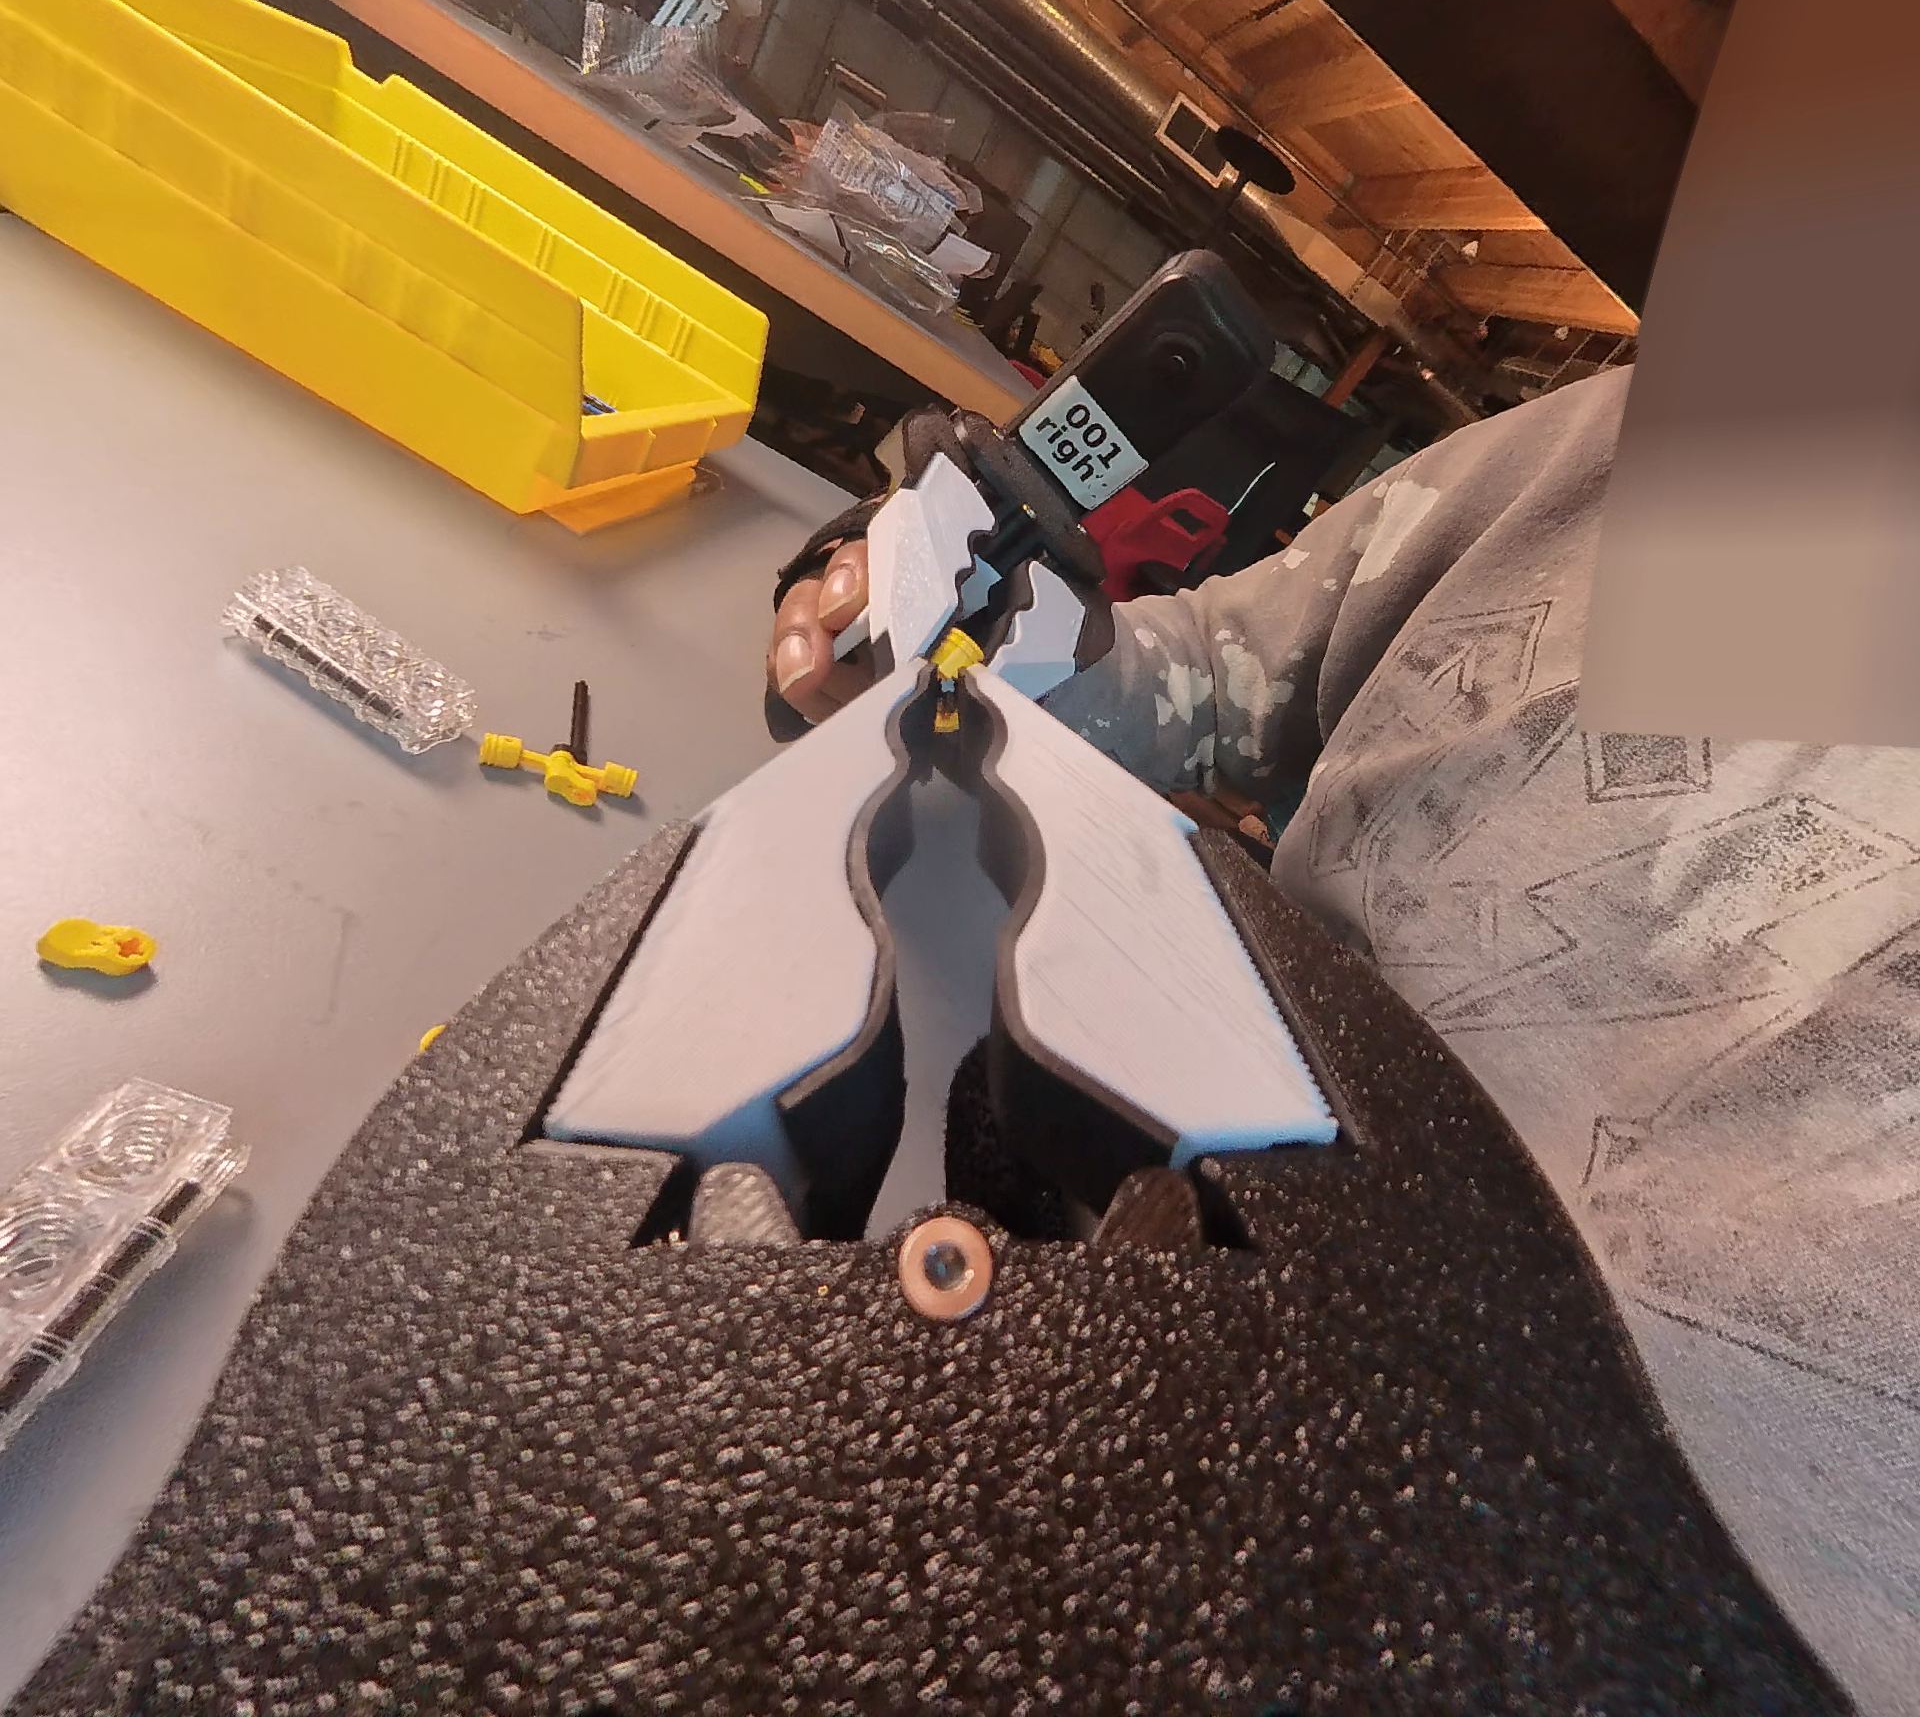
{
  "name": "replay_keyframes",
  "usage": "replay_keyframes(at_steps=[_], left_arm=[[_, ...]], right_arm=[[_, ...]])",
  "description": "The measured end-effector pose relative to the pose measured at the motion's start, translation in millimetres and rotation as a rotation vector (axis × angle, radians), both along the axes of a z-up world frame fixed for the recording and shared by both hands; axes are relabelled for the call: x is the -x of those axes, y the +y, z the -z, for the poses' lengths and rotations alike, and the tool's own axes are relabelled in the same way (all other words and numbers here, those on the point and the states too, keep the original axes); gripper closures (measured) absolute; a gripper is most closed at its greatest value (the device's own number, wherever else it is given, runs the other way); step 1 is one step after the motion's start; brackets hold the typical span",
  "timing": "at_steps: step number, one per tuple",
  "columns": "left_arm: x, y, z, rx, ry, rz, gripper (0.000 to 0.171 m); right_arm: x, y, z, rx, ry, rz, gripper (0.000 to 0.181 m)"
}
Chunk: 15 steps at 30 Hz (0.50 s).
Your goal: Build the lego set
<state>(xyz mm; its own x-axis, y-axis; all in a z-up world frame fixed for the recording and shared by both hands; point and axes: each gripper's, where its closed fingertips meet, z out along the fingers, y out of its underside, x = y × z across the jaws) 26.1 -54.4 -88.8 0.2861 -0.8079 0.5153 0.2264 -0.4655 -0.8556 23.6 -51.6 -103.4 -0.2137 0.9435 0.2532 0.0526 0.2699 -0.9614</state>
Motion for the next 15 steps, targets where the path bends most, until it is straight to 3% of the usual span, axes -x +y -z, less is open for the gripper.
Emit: replay_keyframes(at_steps=[7,15], left_arm=[[1.1,0.9,0.5,0.027,-0.012,0.002,0.168],[4.7,10.6,7.1,0.157,-0.033,-0.055,0.168]], right_arm=[[0.9,1.0,0.4,-0.021,-0.004,0.021,0.173],[3.0,11.2,6.0,-0.119,-0.022,0.105,0.173]])
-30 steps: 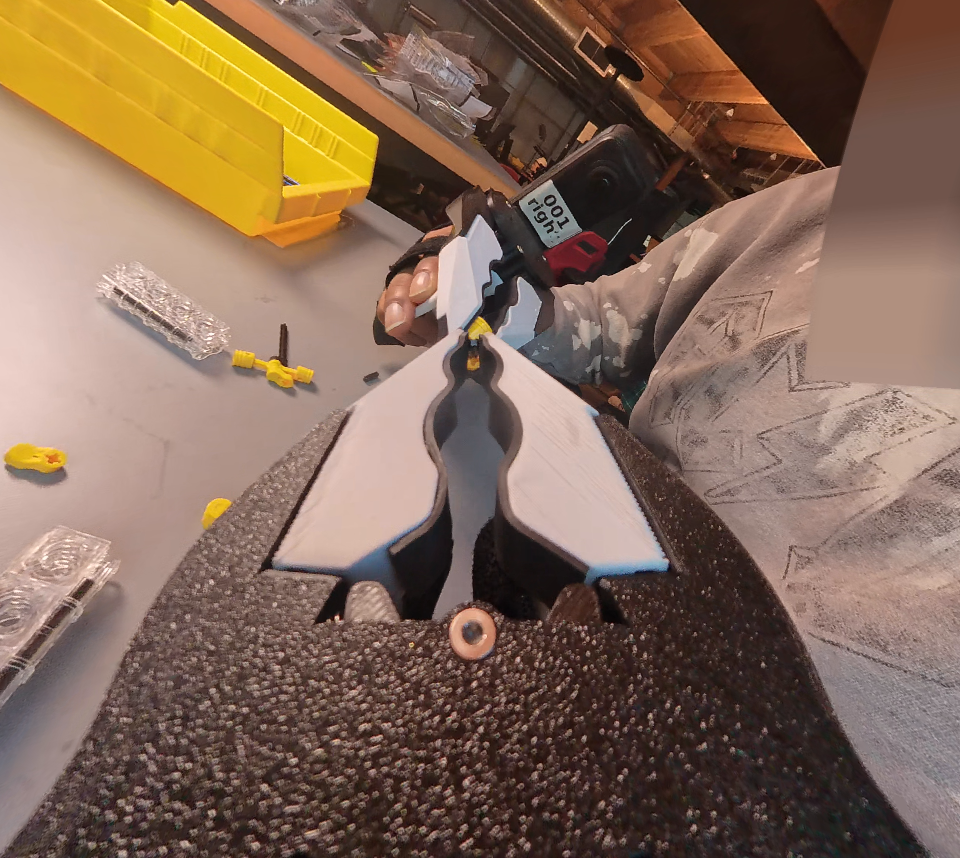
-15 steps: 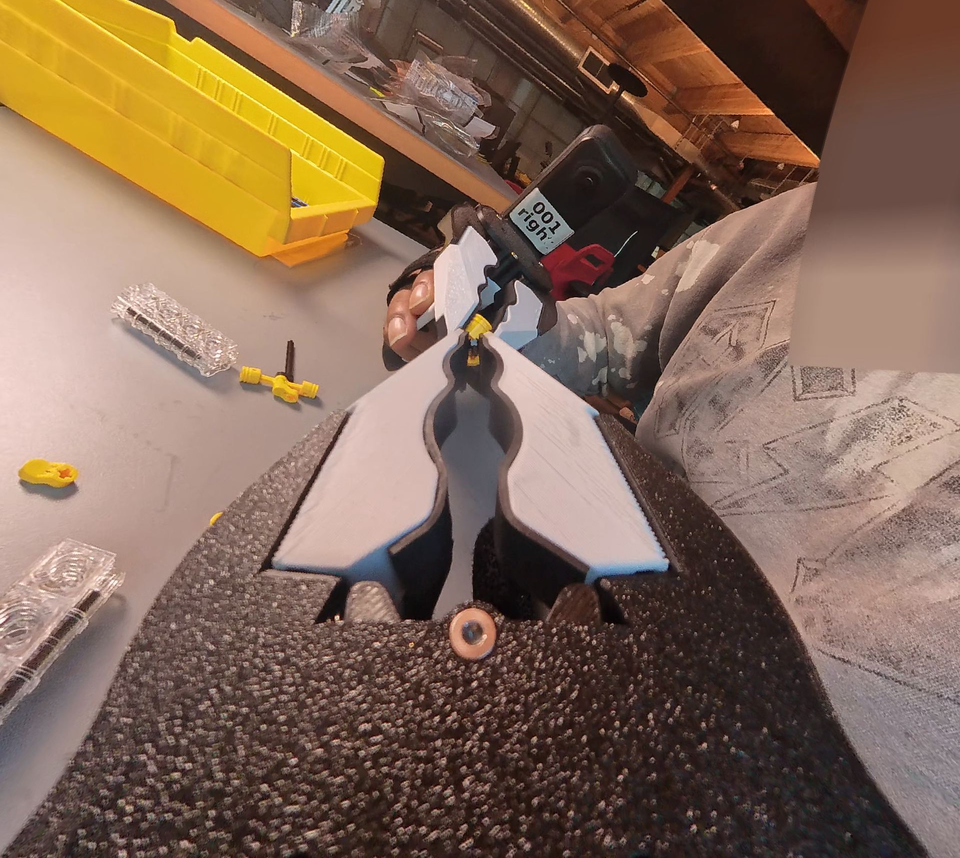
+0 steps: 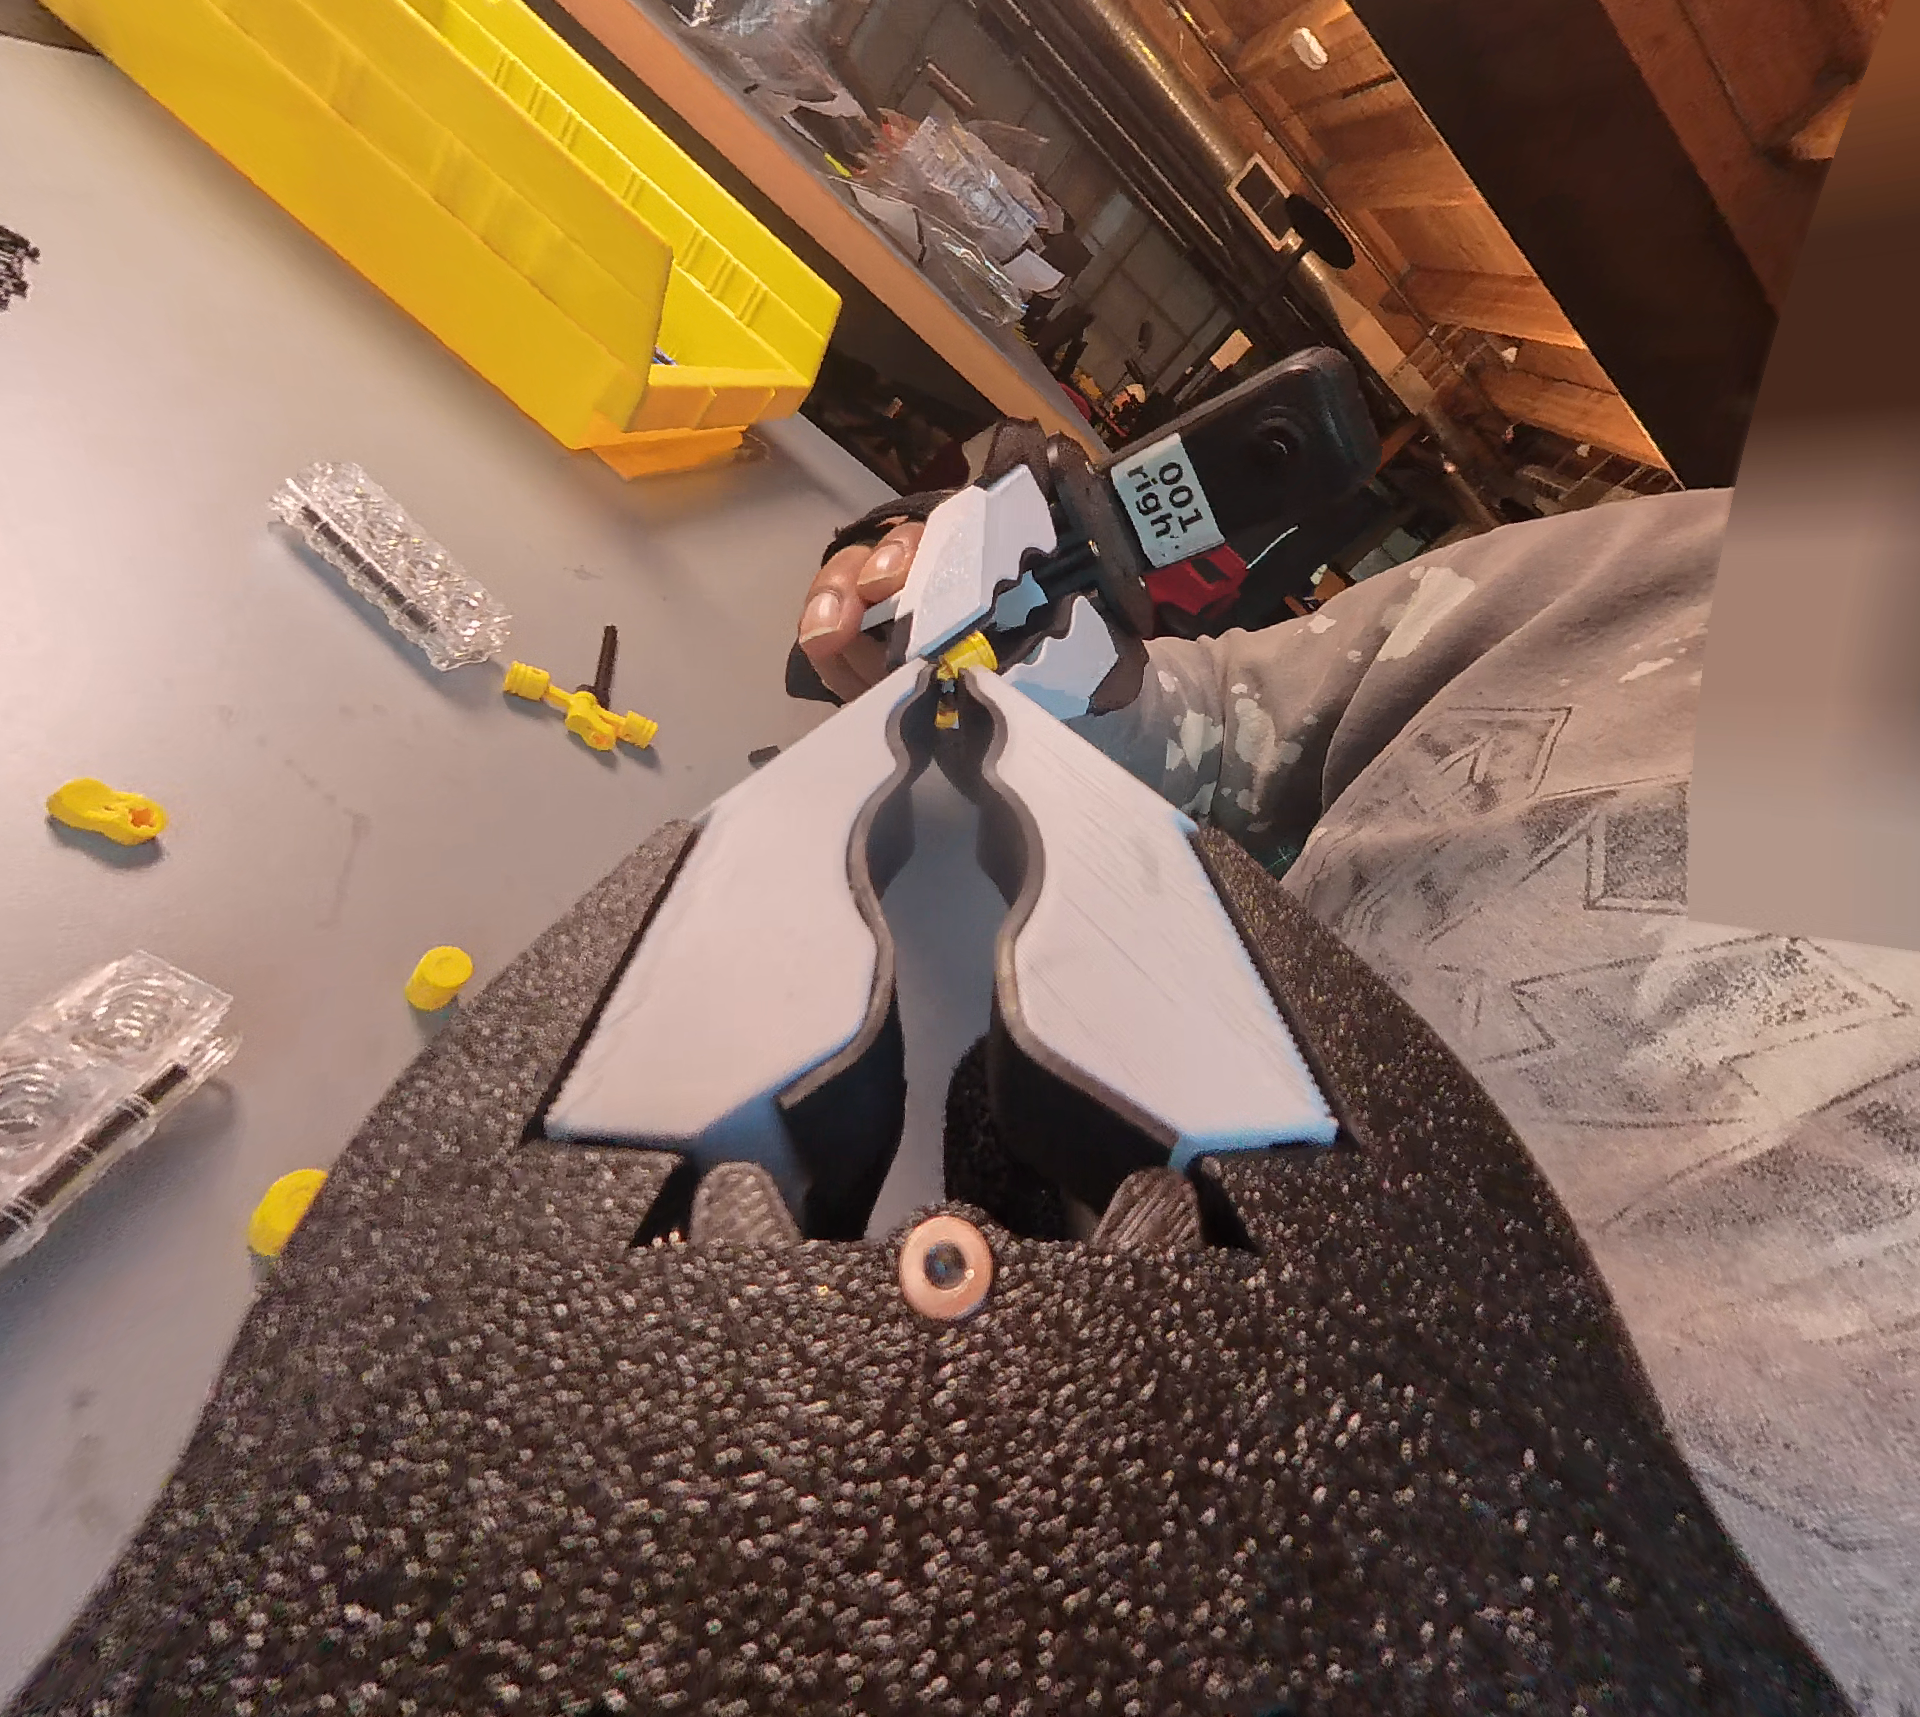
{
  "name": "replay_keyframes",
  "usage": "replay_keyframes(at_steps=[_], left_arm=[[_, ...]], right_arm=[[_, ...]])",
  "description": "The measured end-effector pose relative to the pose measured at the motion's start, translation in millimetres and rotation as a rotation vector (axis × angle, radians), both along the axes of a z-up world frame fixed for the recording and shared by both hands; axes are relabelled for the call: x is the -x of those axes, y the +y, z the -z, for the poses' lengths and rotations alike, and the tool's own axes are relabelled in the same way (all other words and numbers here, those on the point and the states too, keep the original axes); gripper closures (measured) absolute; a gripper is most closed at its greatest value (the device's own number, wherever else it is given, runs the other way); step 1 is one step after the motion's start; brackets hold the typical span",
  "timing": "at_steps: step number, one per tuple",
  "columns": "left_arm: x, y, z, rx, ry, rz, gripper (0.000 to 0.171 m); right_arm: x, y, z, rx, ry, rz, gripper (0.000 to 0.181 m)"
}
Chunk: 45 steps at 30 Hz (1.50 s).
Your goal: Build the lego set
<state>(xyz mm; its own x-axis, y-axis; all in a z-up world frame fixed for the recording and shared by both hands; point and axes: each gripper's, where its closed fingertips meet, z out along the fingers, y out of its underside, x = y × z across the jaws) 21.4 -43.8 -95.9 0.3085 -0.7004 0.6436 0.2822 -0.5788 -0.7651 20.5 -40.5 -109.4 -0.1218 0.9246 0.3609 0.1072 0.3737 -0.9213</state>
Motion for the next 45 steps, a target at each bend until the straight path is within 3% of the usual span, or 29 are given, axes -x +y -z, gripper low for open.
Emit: replay_keyframes(at_steps=[16,39,45], left_arm=[[4.4,12.2,2.6,0.055,-0.021,-0.117,0.168],[1.0,6.7,7.5,0.025,0.069,-0.071,0.168],[-1.0,1.1,7.5,0.083,-0.024,0.006,0.168]], right_arm=[[3.9,10.6,1.2,-0.075,0.01,0.105,0.173],[4.2,2.2,3.4,-0.139,0.005,0.099,0.173],[2.2,-1.7,3.5,-0.191,0.005,0.066,0.173]])
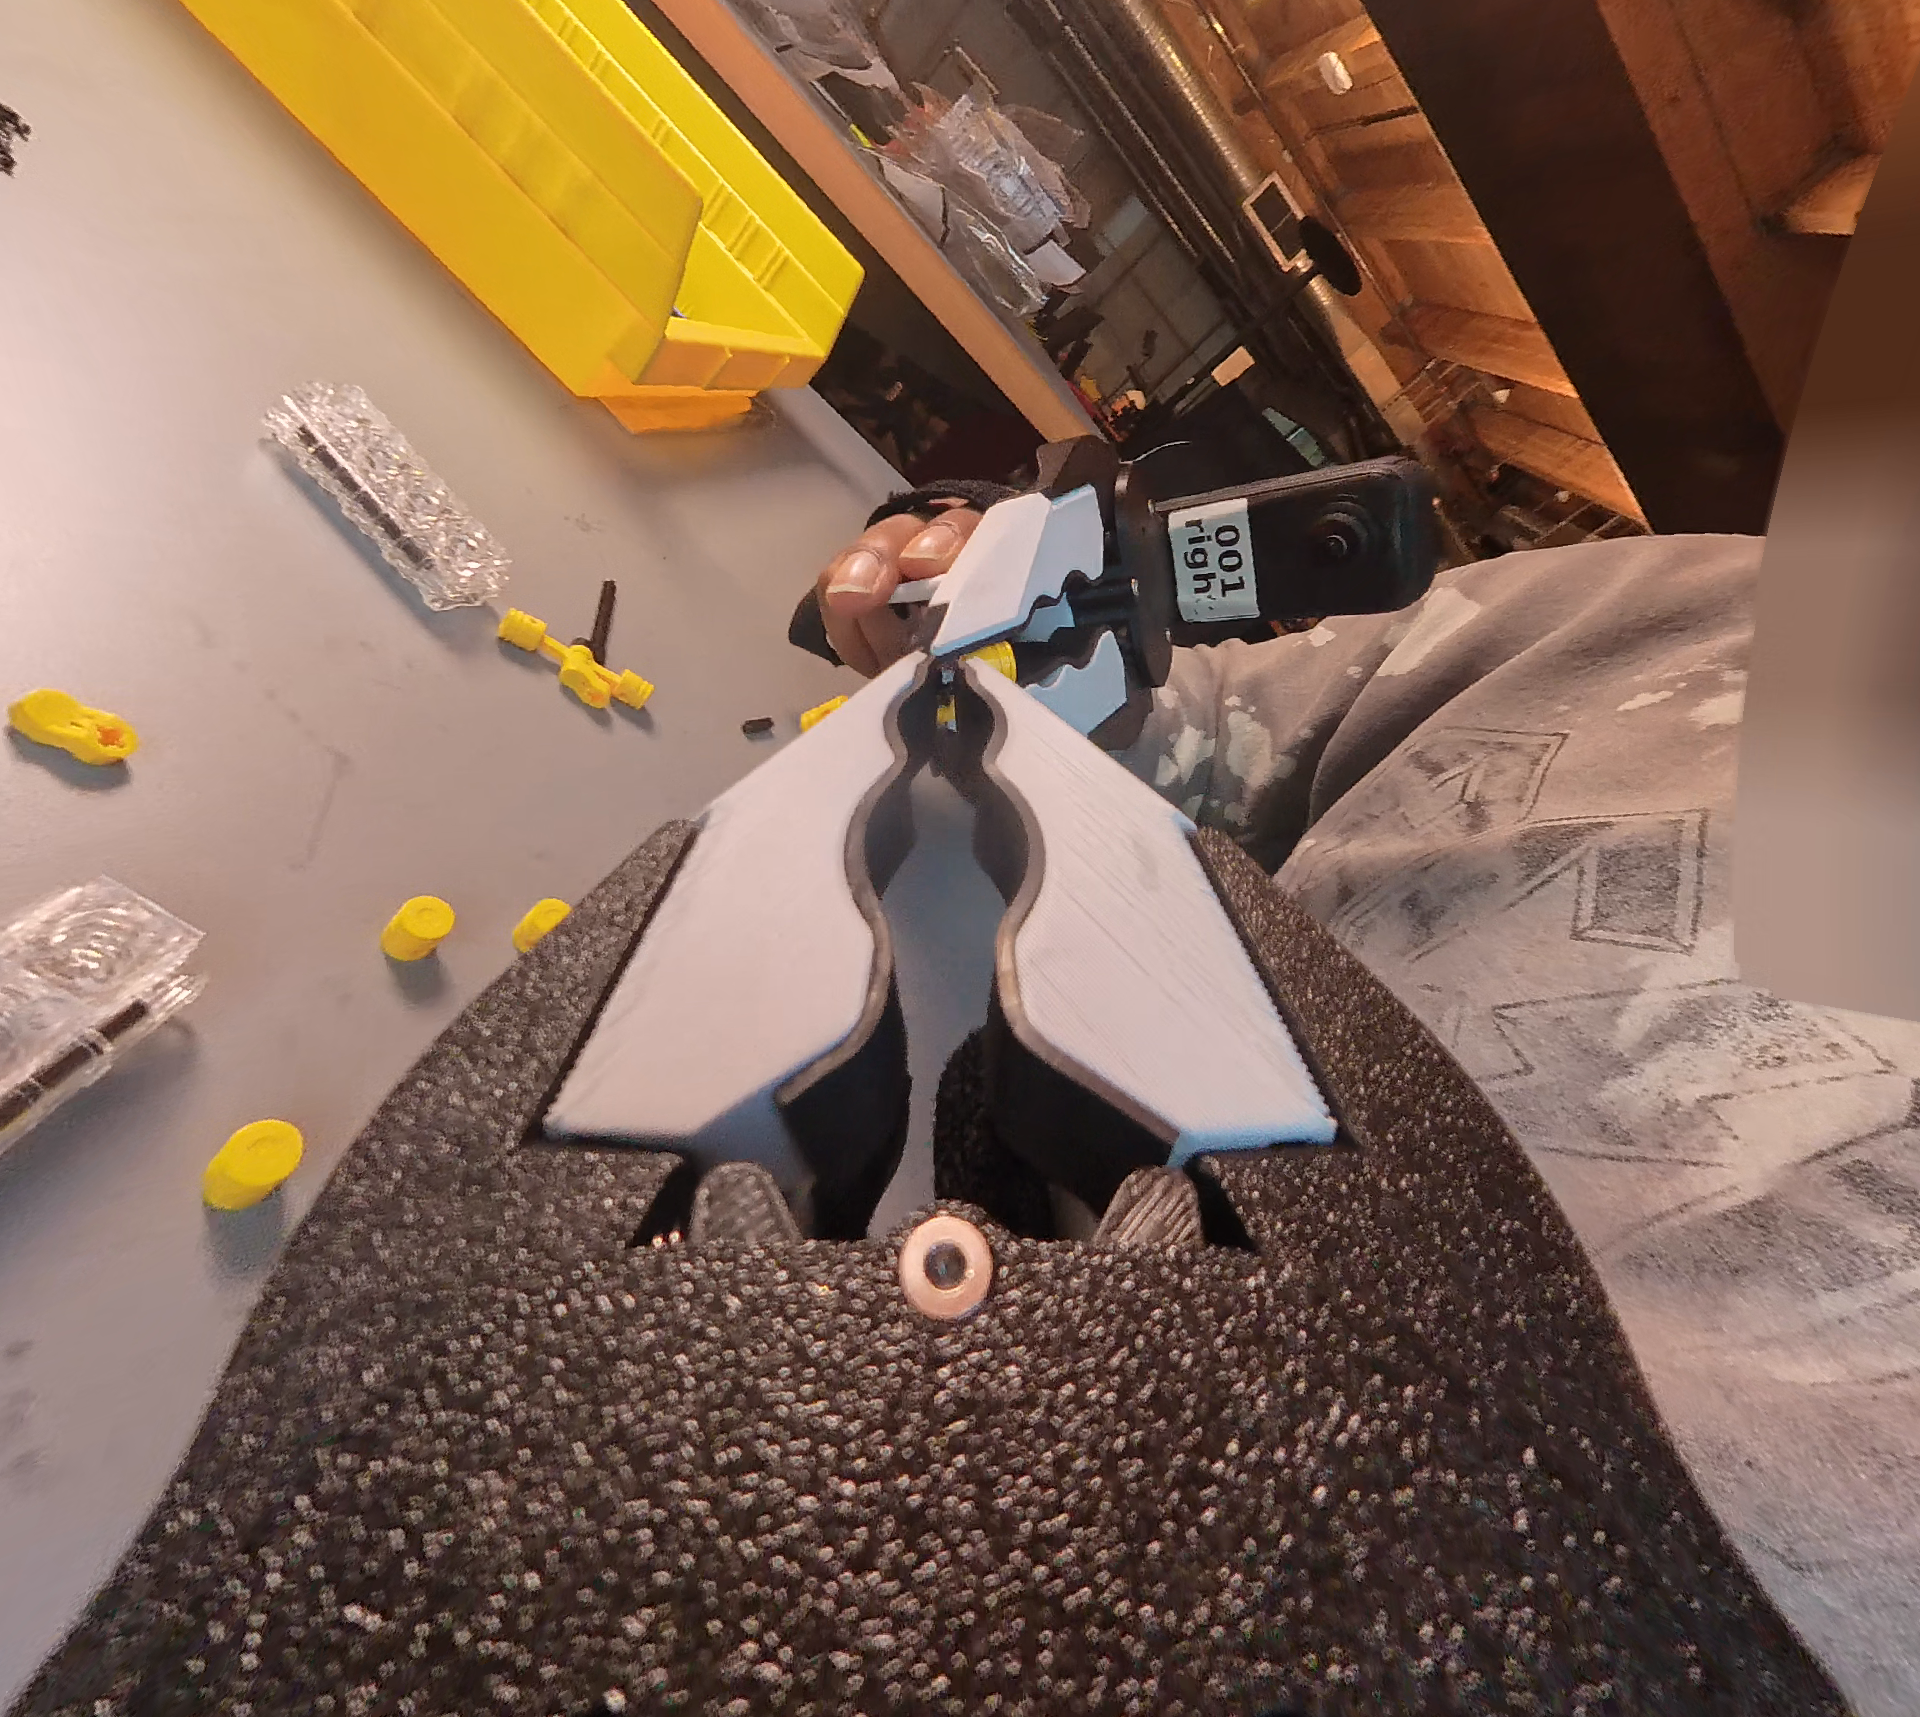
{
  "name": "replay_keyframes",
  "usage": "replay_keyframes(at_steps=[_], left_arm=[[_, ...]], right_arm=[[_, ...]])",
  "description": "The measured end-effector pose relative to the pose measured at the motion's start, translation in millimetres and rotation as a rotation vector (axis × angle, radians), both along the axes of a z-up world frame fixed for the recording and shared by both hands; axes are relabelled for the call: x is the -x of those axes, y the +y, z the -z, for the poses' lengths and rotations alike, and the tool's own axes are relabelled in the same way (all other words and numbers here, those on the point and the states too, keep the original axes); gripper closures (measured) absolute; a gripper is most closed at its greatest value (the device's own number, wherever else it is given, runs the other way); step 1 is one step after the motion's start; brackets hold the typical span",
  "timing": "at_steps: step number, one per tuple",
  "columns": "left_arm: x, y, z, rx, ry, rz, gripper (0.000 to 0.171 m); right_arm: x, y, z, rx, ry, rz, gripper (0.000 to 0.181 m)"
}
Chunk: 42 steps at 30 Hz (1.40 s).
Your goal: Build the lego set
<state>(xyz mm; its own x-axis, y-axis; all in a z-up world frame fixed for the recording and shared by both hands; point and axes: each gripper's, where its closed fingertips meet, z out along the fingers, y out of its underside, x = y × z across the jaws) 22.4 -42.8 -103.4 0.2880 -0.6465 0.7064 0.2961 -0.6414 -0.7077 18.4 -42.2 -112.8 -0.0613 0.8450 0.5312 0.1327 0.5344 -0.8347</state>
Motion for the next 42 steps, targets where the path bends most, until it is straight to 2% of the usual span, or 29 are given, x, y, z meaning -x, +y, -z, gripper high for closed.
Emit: replay_keyframes(at_steps=[6,20,24,26,29,33,42], left_arm=[[-3.7,-5.8,2.6,0.031,-0.03,0.069,0.168],[-6.1,-4.3,5.6,0.039,-0.041,0.067,0.167],[-2.2,-2.7,1.2,-0.047,0.015,0.043,0.166],[-0.5,-3.1,-1.1,-0.073,0.028,0.042,0.147],[6.7,-1.1,-10.6,-0.111,-0.028,0.002,0.149],[0.5,-3.6,-11.8,-0.156,-0.002,-0.001,0.151],[-4.6,-3.8,-12.0,-0.34,0.144,-0.062,0.141]], right_arm=[[-2.3,-6.0,1.9,-0.045,-0.016,-0.045,0.173],[-2.9,-5.0,4.2,-0.045,-0.031,-0.043,0.173],[-1.1,-1.4,-0.5,-0.03,-0.015,-0.044,0.173],[-2.6,-1.4,-4.0,0.007,0.002,-0.062,0.173],[-4.6,1.1,-3.9,0.052,0.007,-0.062,0.173],[-3.2,1.5,-8.7,0.188,0.035,-0.071,0.173],[-2.7,5.2,-38.9,0.771,0.203,-0.179,0.173]])
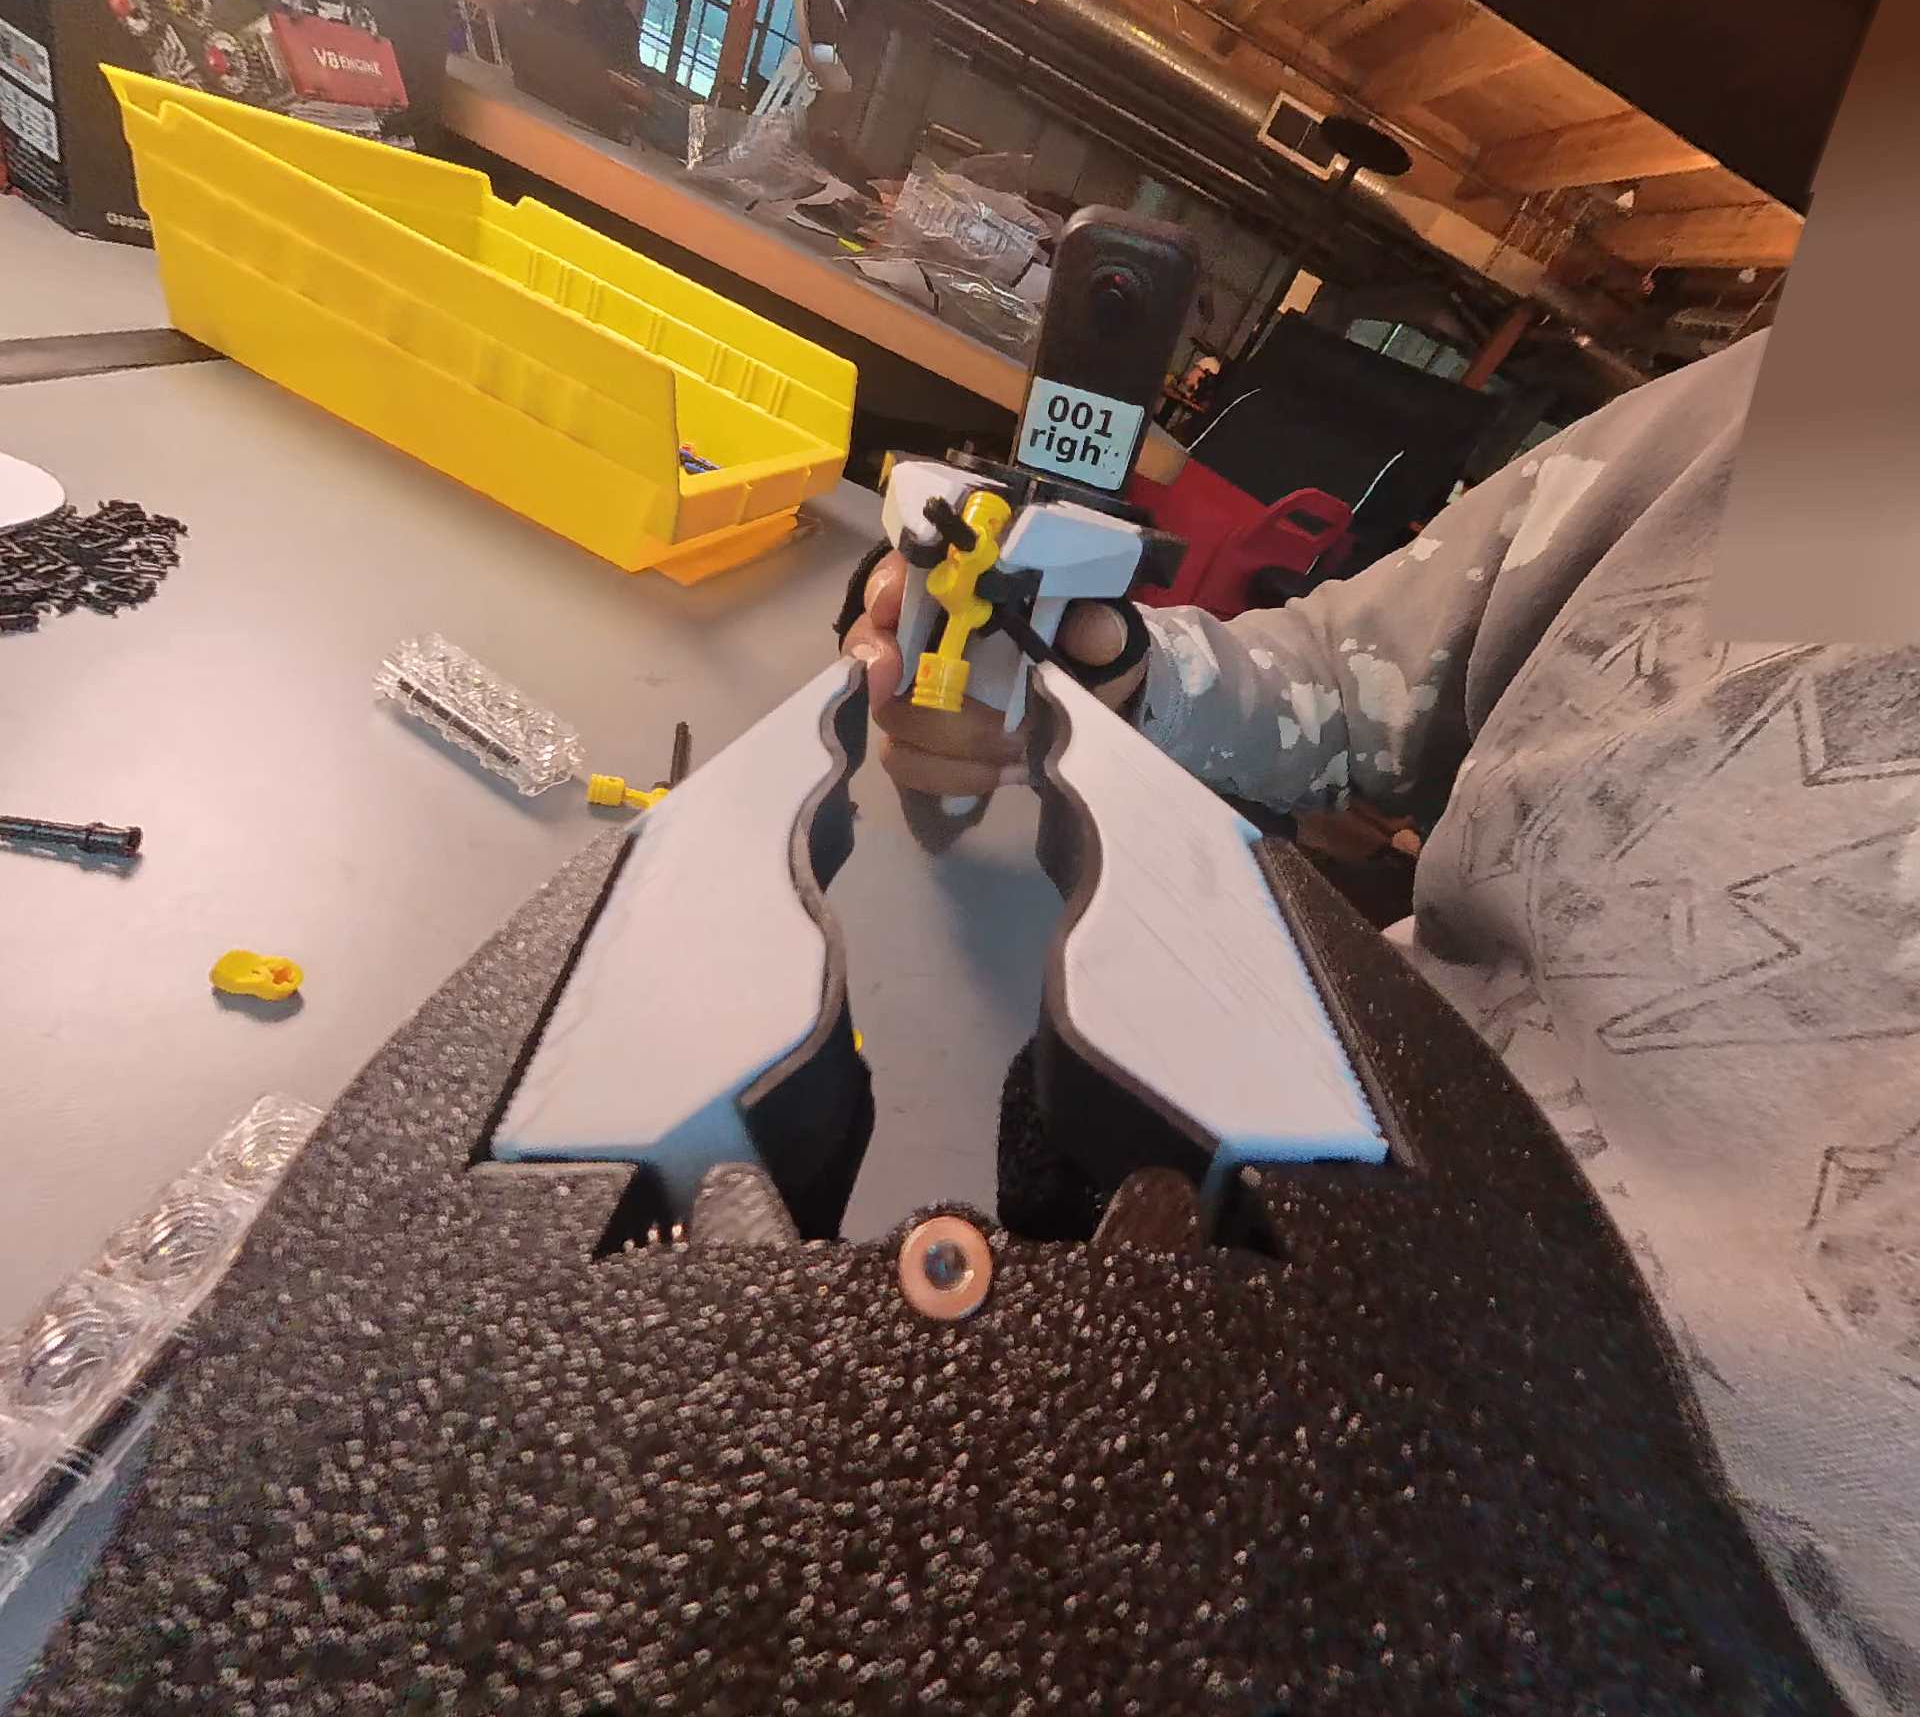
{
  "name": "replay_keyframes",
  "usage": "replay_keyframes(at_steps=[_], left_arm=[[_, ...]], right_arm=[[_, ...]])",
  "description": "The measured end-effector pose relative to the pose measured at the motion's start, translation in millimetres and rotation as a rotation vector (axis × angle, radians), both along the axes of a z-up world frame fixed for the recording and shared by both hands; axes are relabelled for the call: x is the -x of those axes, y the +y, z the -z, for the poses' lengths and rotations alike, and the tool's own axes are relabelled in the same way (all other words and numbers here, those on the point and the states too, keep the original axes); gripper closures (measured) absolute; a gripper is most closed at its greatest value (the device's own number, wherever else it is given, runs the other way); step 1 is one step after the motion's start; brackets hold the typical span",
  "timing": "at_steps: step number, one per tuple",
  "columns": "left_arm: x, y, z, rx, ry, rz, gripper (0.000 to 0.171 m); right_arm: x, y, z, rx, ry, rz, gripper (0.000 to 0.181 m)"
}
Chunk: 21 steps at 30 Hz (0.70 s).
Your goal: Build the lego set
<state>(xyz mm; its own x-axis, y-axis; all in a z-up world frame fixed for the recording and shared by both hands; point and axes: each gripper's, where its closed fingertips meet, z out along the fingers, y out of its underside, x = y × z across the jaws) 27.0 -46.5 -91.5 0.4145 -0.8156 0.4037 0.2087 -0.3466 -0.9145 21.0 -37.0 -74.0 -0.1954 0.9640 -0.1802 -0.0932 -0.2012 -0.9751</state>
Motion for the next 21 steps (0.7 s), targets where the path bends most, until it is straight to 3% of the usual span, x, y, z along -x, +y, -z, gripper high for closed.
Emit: replay_keyframes(at_steps=[3,8,11,14,15,21], left_arm=[[-8.4,1.9,0.0,0.014,-0.009,-0.006,0.137],[-18.7,0.4,-12.8,0.229,-0.344,0.112,0.138],[-27.5,-4.1,-17.5,0.286,-0.431,0.169,0.141],[-32.7,-3.4,-19.2,0.298,-0.446,0.165,0.155],[-31.3,-2.8,-19.6,0.307,-0.458,0.162,0.167],[-22.8,-5.2,-8.5,0.438,-0.478,0.21,0.167]], right_arm=[[1.5,0.2,-5.1,0.109,0.042,-0.019,0.172],[1.5,0.9,-12.5,0.184,0.112,-0.023,0.172],[-0.1,7.0,-14.6,0.204,0.136,-0.008,0.173],[0.8,8.1,-12.9,0.179,0.13,0.001,0.173],[1.9,6.5,-11.2,0.164,0.12,-0.003,0.172],[-4.7,6.8,-8.8,-0.107,0.042,-0.032,0.152]])
